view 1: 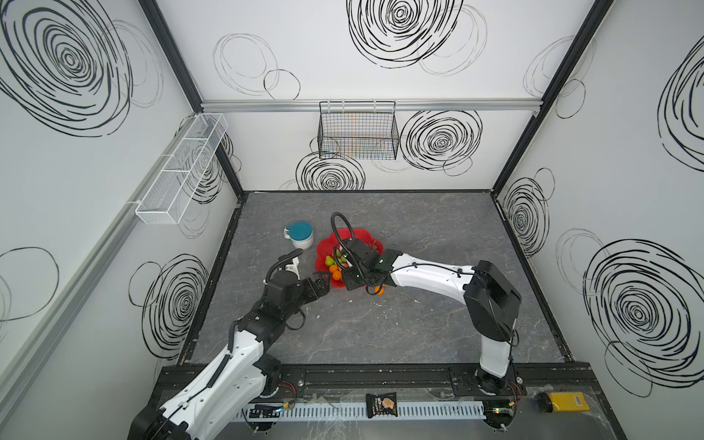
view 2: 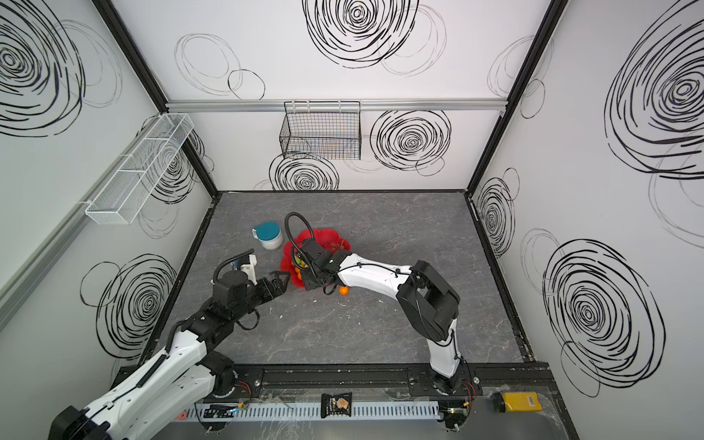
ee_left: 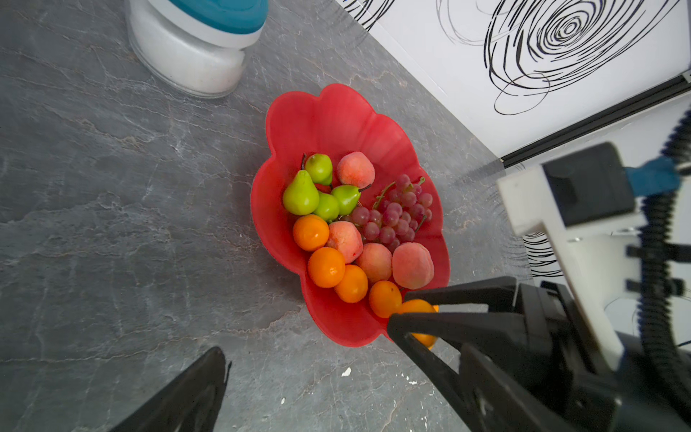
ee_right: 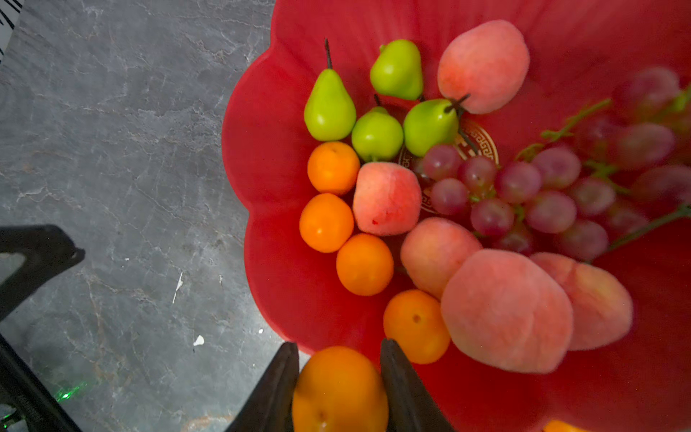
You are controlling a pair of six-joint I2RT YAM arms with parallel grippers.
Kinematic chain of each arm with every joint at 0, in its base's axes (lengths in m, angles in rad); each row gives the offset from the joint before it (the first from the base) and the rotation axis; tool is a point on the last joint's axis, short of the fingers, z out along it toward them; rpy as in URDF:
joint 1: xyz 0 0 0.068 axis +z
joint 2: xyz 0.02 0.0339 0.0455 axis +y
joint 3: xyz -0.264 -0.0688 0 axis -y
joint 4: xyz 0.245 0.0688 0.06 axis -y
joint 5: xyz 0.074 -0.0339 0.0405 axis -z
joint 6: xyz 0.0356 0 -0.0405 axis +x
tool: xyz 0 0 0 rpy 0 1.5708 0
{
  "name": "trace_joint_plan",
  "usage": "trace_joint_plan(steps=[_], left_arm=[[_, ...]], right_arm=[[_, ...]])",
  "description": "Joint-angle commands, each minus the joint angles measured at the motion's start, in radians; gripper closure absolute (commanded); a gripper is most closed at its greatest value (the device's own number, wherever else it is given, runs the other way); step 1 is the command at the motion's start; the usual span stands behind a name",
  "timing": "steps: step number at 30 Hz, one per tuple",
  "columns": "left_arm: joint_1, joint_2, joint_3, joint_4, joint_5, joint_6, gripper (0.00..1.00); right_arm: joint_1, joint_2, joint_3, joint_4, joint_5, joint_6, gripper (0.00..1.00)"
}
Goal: Place and organize the fake fruits in the fruit bowl
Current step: 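Carry the orange over the bowl with the right gripper and open it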
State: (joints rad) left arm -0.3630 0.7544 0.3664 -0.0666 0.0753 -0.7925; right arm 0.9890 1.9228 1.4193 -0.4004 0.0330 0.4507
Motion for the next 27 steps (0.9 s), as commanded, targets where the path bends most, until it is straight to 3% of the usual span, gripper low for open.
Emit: trace_joint_plan(steps=[1, 13, 20, 27], left_arm=[[0.017, -0.021, -0.017, 0.016, 0.023, 0.006, 0.01], [0.022, -0.004, -0.027, 0.019, 0.046, 0.014, 0.0], [0.022, 0.012, -0.024, 0.019, 0.053, 0.023, 0.01], [0.019, 0.021, -0.011, 0.006, 0.067, 0.049, 0.0]], right_arm=[[-0.01, 0.032, 0.045, -0.047, 0.0, -0.014, 0.62], [-0.025, 0.1, 0.11, -0.092, 0.029, -0.015, 0.59], [-0.027, 0.094, 0.109, -0.086, 0.019, -0.011, 0.51], [-0.029, 0.066, 0.119, -0.097, 0.009, -0.012, 0.5]])
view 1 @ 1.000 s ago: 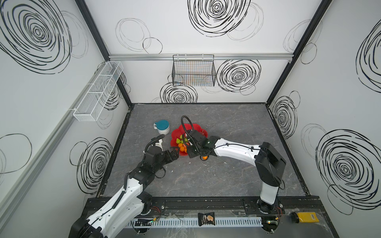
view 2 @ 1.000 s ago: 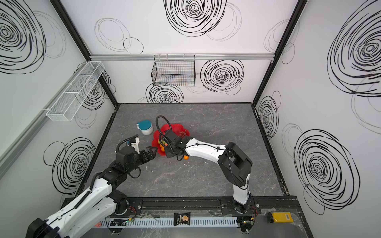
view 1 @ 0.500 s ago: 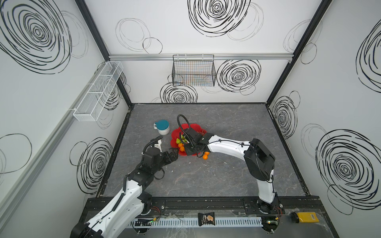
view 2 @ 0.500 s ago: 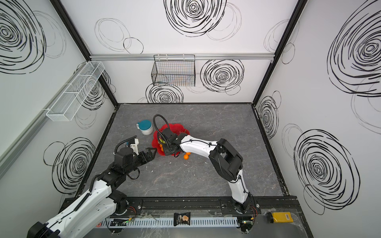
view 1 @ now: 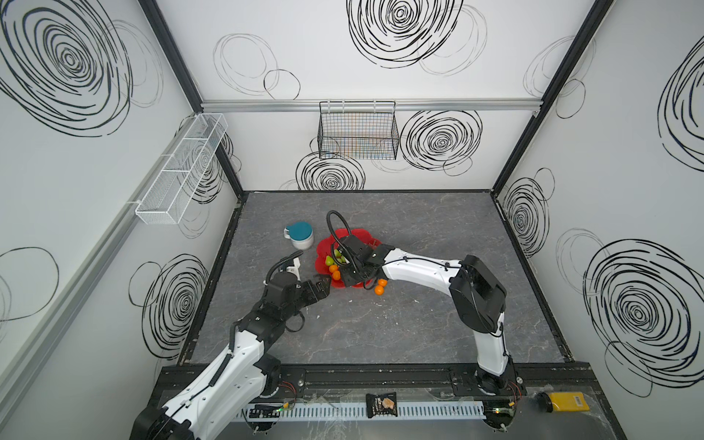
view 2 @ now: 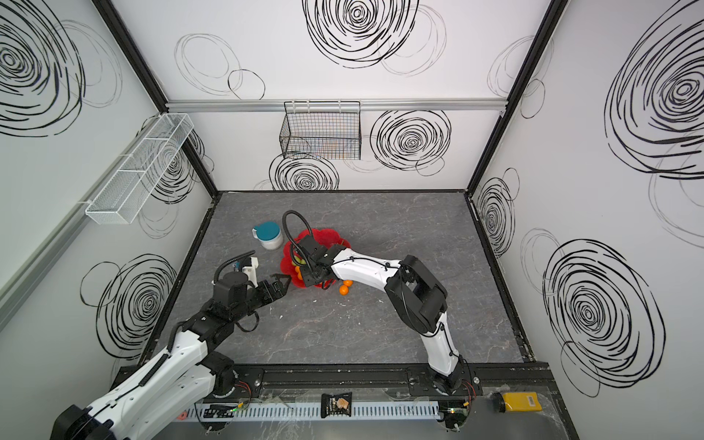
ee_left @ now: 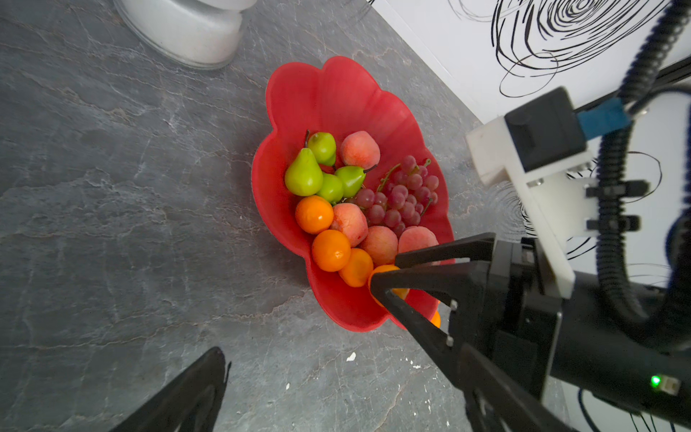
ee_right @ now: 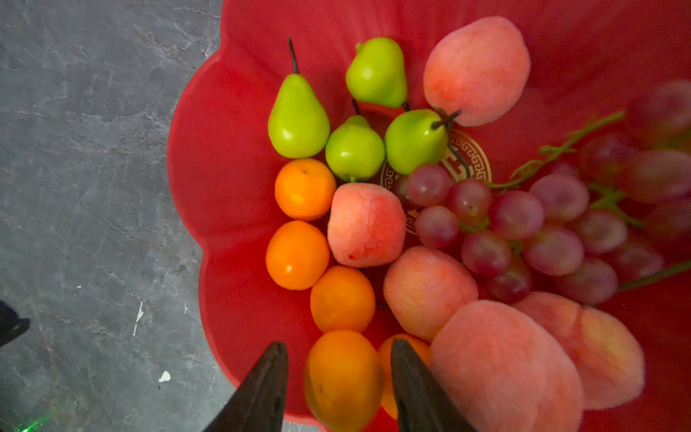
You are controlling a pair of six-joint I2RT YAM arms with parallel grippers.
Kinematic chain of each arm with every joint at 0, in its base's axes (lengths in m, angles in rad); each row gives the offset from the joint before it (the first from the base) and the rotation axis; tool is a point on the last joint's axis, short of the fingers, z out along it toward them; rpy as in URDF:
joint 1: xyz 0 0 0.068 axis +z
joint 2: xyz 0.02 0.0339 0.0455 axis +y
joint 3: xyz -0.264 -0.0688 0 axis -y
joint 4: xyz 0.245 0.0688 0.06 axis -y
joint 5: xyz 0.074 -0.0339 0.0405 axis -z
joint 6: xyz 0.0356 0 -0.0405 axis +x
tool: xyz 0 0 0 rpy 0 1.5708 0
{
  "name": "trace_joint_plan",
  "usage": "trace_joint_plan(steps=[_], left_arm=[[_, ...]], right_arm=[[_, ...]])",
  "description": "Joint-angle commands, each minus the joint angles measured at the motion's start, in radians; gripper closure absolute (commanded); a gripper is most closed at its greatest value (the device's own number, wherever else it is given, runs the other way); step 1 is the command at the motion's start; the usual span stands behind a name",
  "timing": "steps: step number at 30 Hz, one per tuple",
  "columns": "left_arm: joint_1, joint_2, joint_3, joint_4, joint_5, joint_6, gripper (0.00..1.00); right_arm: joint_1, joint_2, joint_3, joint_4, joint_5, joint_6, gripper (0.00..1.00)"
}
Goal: Place and organize the fake fruits in the fruit bowl
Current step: 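Carry the orange over the bowl with the right gripper and open it, then lower the right gripper onto an orange beside the bowl rim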
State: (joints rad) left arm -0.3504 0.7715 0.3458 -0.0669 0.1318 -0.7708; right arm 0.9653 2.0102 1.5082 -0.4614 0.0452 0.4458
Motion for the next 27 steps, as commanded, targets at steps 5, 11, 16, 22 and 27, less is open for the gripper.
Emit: trace_joint_plan(steps=[5, 11, 16, 22, 27], left_arm=[[-0.047, 0.006, 0.047, -0.038, -0.042, 0.071, 0.01], [-0.217, 0.029, 0.086, -0.031, -0.175, 0.091, 0.0], [-0.354, 0.108, 0.118, 0.021, -0.251, 0.08, 0.0], [-0.434, 0.22, 0.147, 0.101, -0.249, 0.064, 0.01], [-0.46, 0.301, 0.16, 0.17, -0.219, 0.053, 0.0]], right_arm=[[-0.004, -0.105, 0.004, -0.024, -0.013, -0.006, 0.5], [-0.015, -0.252, -0.126, 0.016, -0.01, 0.022, 0.51], [-0.047, -0.365, -0.278, 0.053, -0.02, 0.061, 0.52], [-0.098, -0.445, -0.424, 0.08, -0.035, 0.102, 0.52], [-0.128, -0.459, -0.508, 0.105, -0.059, 0.122, 0.53]])
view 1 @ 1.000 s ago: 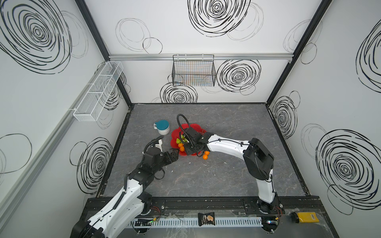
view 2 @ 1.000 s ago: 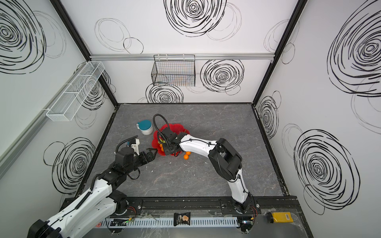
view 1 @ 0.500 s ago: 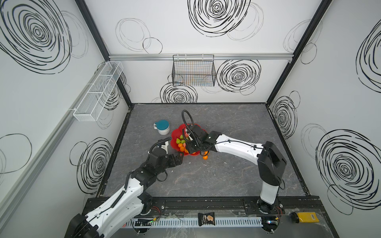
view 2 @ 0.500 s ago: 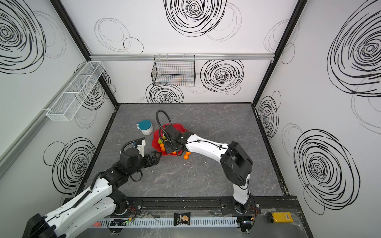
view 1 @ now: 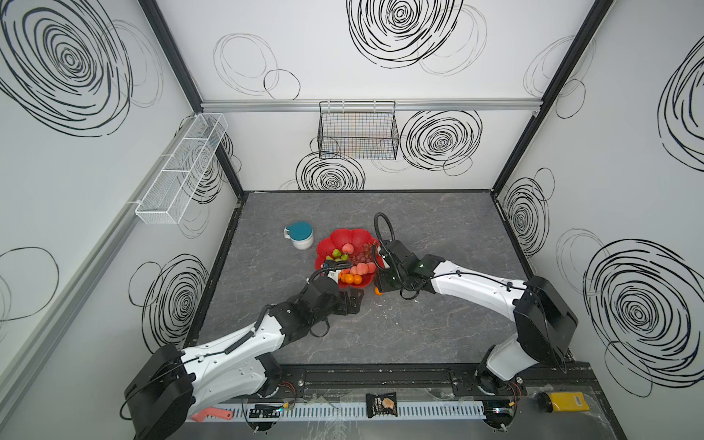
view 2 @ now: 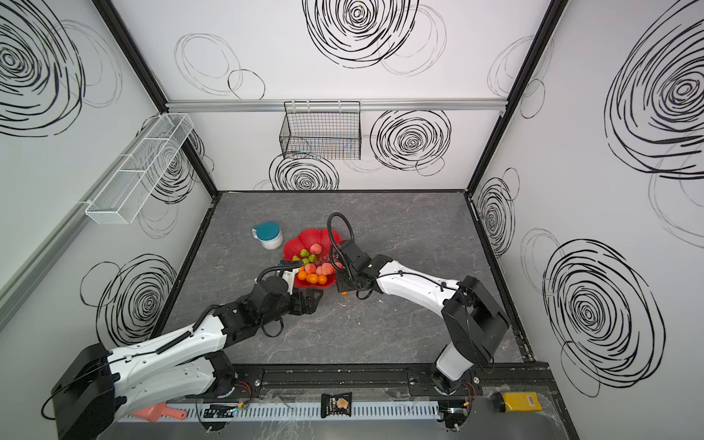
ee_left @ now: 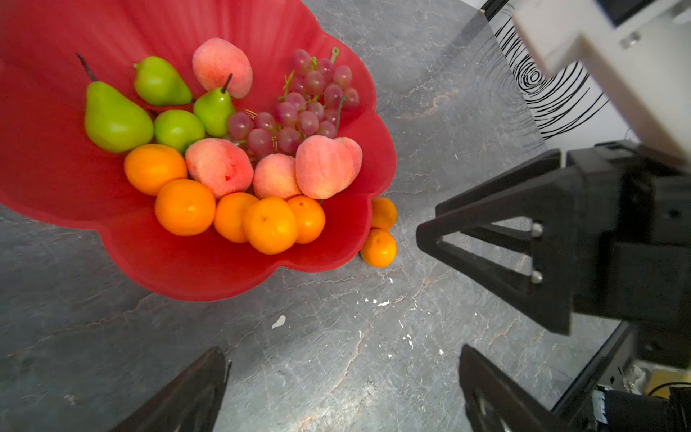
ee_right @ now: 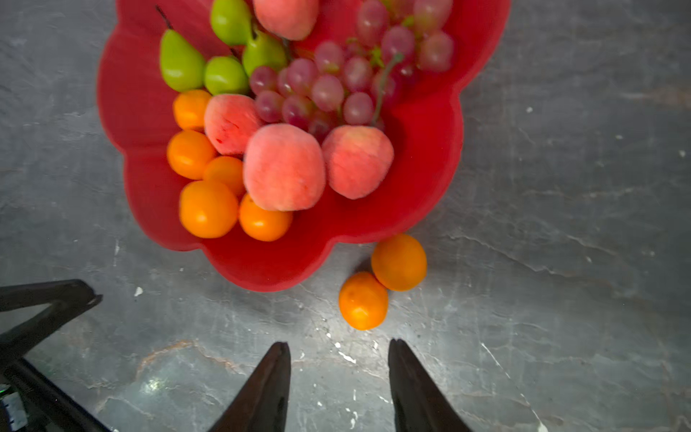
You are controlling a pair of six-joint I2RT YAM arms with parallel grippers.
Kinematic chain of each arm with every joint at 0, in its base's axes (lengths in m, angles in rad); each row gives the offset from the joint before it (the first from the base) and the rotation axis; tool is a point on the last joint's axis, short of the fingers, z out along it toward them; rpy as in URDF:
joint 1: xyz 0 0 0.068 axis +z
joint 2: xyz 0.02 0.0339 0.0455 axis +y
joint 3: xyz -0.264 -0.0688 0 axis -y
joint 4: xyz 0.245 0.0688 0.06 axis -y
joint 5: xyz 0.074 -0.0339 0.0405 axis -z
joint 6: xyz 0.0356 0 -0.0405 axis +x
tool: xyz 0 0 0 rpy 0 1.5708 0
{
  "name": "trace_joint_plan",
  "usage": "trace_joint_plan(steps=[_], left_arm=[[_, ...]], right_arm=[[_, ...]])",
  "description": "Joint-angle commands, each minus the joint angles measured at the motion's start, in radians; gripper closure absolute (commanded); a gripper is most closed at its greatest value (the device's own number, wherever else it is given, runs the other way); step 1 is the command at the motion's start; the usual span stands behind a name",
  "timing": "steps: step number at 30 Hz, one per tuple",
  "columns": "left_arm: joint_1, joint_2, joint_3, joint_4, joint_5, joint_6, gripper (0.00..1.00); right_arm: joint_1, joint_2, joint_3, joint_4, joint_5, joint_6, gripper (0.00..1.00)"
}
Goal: Place and organize the fake fruits in the fruit bowl
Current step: 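Lower the right gripper onto an orange beside the bowl rim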
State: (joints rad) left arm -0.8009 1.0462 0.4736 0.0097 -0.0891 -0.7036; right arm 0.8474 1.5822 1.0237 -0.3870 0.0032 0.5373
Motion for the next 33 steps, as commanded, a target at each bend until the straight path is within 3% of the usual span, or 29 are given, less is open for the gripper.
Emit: trace_joint_plan(steps=[1, 14, 33], left_arm=[[-0.012, 0.04, 0.035, 0.106, 0.012, -0.018, 0.01], [0.01, 0.105, 0.044, 0.18, 0.064, -0.033, 0.01], [0.107, -0.005, -0.017, 0.124, 0.092, -0.013, 0.01]], right_arm=[[-0.014, -0.029, -0.035, 0.036, -0.021, 0.032, 0.53], [-0.032, 0.048, -0.034, 0.061, -0.065, 0.026, 0.52], [-0.028, 0.178, 0.04, 0.06, -0.083, 0.024, 0.5]])
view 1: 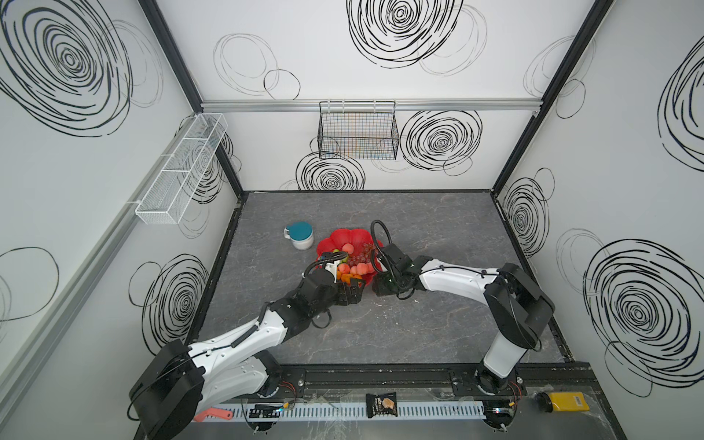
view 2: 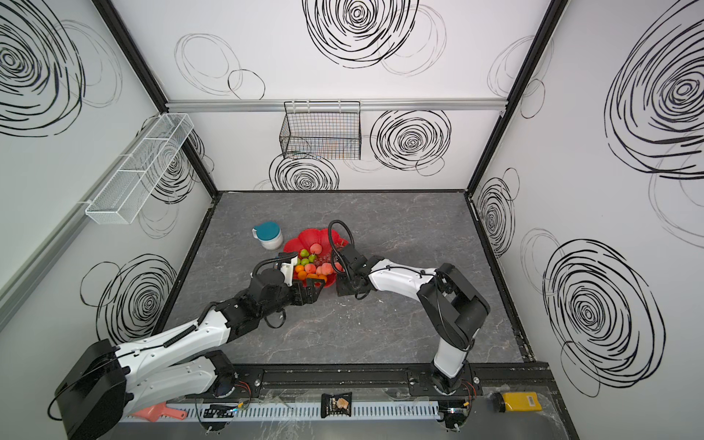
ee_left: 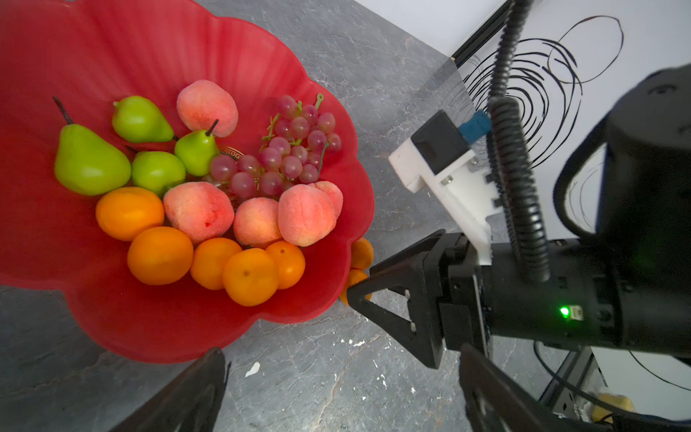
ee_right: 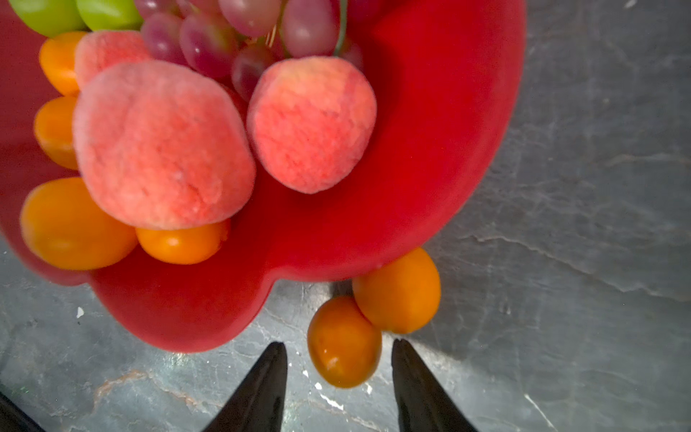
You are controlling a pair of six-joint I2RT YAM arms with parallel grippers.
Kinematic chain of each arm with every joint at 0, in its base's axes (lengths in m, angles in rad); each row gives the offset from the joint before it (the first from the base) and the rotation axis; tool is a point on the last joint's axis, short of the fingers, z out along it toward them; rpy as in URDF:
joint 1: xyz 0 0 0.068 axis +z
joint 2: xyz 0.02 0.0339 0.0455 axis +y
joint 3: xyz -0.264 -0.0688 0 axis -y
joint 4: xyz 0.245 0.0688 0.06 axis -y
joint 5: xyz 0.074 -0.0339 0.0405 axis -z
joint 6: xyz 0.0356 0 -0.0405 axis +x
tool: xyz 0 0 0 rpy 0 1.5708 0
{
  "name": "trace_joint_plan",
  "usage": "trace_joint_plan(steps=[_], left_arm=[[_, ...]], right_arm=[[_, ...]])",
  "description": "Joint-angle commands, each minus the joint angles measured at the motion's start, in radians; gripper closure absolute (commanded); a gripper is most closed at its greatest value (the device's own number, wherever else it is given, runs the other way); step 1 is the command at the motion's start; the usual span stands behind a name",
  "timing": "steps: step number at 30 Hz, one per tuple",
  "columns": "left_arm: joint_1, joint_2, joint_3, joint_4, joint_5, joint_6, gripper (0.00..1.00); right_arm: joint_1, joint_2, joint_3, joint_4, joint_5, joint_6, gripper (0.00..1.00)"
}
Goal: Place and organize the fake fruits in the fruit bowl
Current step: 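Lower the right gripper onto an orange beside the bowl rim, then close the right gripper on the orange and lift it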
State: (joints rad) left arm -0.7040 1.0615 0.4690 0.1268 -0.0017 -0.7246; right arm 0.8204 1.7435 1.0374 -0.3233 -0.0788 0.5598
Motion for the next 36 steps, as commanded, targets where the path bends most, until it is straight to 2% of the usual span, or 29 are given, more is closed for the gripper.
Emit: trace_joint_plan(steps=[1, 17, 36], left_arm=[[0.013, -0.025, -0.015, 0.004, 0.006, 0.008, 0.0], [0.022, -0.044, -0.022, 0.0, 0.017, 0.011, 0.01], [0.002, -0.049, -0.009, -0.025, -0.004, 0.021, 0.0]], right_arm=[[-0.001, 0.023, 0.03, -0.005, -0.001, 0.002, 0.49], [0.001, 0.077, 0.052, -0.006, 0.001, 0.005, 0.5], [0.009, 0.07, 0.044, -0.014, 0.006, 0.003, 0.59]])
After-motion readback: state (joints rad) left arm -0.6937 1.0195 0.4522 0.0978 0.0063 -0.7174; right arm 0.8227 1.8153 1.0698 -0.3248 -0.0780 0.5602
